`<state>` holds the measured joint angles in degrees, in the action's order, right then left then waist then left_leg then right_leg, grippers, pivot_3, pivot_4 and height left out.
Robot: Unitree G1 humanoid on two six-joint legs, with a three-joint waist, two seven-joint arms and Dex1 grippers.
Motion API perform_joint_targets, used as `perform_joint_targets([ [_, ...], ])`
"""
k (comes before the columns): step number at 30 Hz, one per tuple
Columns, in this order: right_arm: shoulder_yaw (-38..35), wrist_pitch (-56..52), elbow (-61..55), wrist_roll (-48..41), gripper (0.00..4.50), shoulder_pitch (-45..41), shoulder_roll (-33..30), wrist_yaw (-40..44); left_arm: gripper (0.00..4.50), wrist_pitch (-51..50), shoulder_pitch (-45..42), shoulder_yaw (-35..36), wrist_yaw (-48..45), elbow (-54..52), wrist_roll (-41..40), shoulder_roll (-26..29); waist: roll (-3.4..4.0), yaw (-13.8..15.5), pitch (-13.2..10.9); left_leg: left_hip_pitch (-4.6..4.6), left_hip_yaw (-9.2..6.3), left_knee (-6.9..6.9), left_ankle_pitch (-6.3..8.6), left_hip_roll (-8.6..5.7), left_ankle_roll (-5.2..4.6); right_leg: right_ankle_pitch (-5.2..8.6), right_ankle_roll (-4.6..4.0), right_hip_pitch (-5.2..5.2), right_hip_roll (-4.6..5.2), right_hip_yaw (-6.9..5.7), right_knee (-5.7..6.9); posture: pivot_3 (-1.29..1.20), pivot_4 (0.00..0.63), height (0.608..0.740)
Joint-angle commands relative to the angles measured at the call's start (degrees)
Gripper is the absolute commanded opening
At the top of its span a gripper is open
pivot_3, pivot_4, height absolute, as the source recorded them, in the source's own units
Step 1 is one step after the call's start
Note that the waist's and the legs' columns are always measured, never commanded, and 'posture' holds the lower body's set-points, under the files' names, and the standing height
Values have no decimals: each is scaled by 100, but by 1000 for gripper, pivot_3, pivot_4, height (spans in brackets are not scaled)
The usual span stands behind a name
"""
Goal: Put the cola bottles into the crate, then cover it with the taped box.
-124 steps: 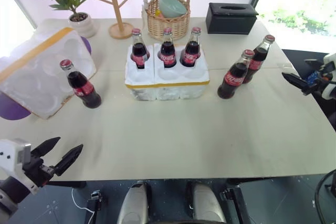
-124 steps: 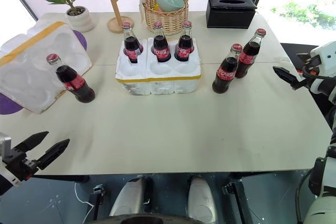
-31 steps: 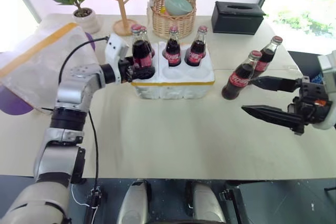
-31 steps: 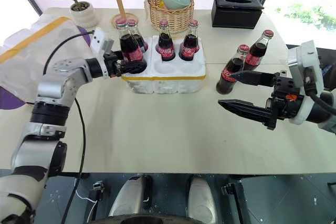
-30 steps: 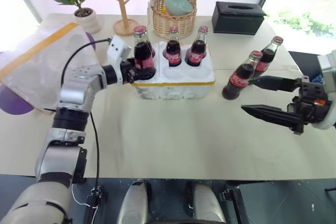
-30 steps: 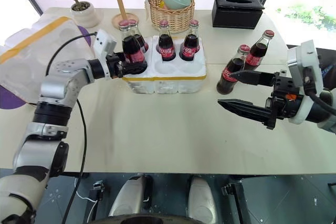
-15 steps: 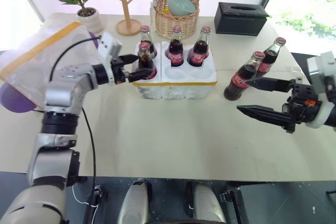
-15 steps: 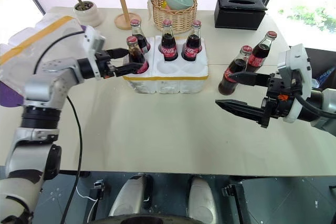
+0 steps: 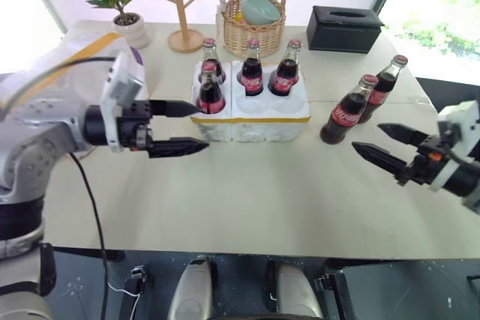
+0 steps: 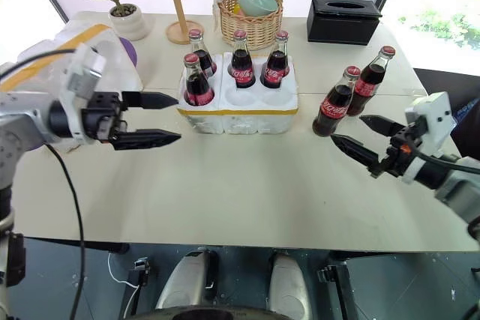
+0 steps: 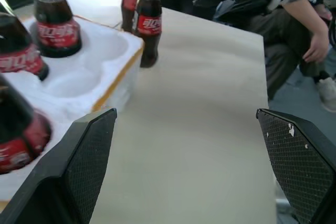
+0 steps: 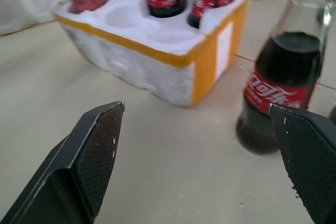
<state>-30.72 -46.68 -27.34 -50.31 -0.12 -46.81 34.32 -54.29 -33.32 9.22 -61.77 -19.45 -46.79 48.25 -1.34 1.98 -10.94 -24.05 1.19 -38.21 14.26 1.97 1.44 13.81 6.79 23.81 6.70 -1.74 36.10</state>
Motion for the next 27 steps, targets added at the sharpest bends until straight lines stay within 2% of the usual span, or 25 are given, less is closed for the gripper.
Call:
perform_joint_targets([
  [1,388,328,15,419,4500,-242,376,-494,4454,255,95,-68,445,-305,100,-248,3,-5,-1,-2,0,0,0,-1,0,-1,1,2,0,2,1,0,150,736],
  [6,759,808,885,1070,4500,-943,951,-1001,4454,315,252,-128,942,-513,66,-613,4,-32,-2,-1,0,2,0,-1,0,-1,2,2,0,2,0,0,150,736],
  [17,1476,1489,2468,1741,4500,-2065,1252,-487,4454,389,220,-220,1282,-538,60,-845,6,-142,-2,0,0,6,0,-1,0,-1,3,2,-1,1,0,0,150,736],
  [23,1762,2049,3765,2206,4500,-2872,1469,-252,4454,395,143,-281,1266,-522,17,-851,9,-162,-3,1,0,8,0,-1,0,-1,3,4,-3,2,1,0,150,736],
  [25,1764,2148,3980,2232,3952,-3027,1514,-159,4500,398,117,-292,1263,-509,20,-846,9,-141,-3,0,0,8,0,-1,0,-2,3,3,-2,1,0,0,150,736],
  [27,1736,2153,3944,2190,3103,-3080,1526,-85,4500,385,94,-291,1283,-518,12,-849,9,-138,-3,-2,0,8,0,-1,0,-2,3,4,-2,1,-1,0,150,736],
])
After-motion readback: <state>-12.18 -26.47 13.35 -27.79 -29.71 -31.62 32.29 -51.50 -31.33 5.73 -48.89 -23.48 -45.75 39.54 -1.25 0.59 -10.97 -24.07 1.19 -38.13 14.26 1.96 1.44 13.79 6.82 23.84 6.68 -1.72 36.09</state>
